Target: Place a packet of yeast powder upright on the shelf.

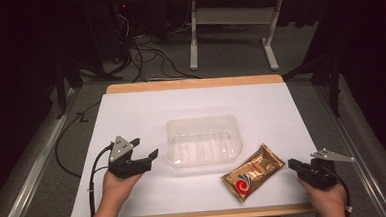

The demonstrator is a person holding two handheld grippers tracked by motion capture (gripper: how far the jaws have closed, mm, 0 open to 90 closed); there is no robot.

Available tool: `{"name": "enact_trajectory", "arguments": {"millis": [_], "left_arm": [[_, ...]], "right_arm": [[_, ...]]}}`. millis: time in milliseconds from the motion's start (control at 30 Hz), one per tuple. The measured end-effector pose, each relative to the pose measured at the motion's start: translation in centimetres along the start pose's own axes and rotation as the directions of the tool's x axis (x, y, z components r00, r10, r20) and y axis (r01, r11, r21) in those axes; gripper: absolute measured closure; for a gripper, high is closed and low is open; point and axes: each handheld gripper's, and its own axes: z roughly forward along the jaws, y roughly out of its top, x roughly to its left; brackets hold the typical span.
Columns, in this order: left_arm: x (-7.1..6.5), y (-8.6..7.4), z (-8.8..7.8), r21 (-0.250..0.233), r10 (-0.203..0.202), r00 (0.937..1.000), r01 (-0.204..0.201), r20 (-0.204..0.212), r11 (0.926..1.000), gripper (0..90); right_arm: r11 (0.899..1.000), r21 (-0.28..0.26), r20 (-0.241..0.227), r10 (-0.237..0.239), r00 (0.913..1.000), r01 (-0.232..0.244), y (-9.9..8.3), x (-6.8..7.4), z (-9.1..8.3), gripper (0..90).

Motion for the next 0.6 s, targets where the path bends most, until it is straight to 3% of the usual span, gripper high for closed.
{"name": "enact_trajectory", "arguments": {"millis": [233,300,367,400,433,500,600], "left_arm": [[-0.37,-0.21,0.55,0.027,0.016,0.9999,-0.016,-0.002,0.9995,23.2],[-0.46,-0.23,0.65,0.032,0.02,0.9998,-0.02,0.006,0.9993,23.2],[-0.47,-0.26,0.69,0.033,0.021,0.9998,-0.022,0.006,0.9992,23.2],[-0.47,-0.29,0.72,0.034,0.021,0.9997,-0.022,0.008,0.9992,23.2],[-0.45,-0.29,0.74,0.035,0.023,0.9997,-0.023,0.009,0.9991,23.2],[-0.39,-0.3,0.82,0.037,0.021,0.9997,-0.021,0.011,0.9991,23.2],[-0.29,-0.29,0.74,0.036,0.018,0.9997,-0.019,0.014,0.9992,23.2]], "right_arm": [[0.999,-0.029,-0.024,0.04,0.9989,-0.041,0.06,-0.29,-0.1,76.1],[0.996,-0.044,-0.031,0.081,0.9962,-0.082,0.11,-0.09,-0.36,72.2],[0.994,-0.052,-0.044,0.092,0.9948,-0.094,0.14,-0.08,-0.38,70.7],[0.989,-0.059,-0.068,0.131,0.9891,-0.135,0.11,0.05,-0.25,66.9],[0.988,-0.054,-0.072,0.142,0.9873,-0.146,0.12,0.14,-0.2,65.5],[0.988,-0.066,-0.052,0.135,0.9895,-0.138,0.18,0.27,-0.07,60.6],[0.986,-0.064,-0.066,0.147,0.987,-0.151,0.13,-0.06,0.28,53.3]]}}
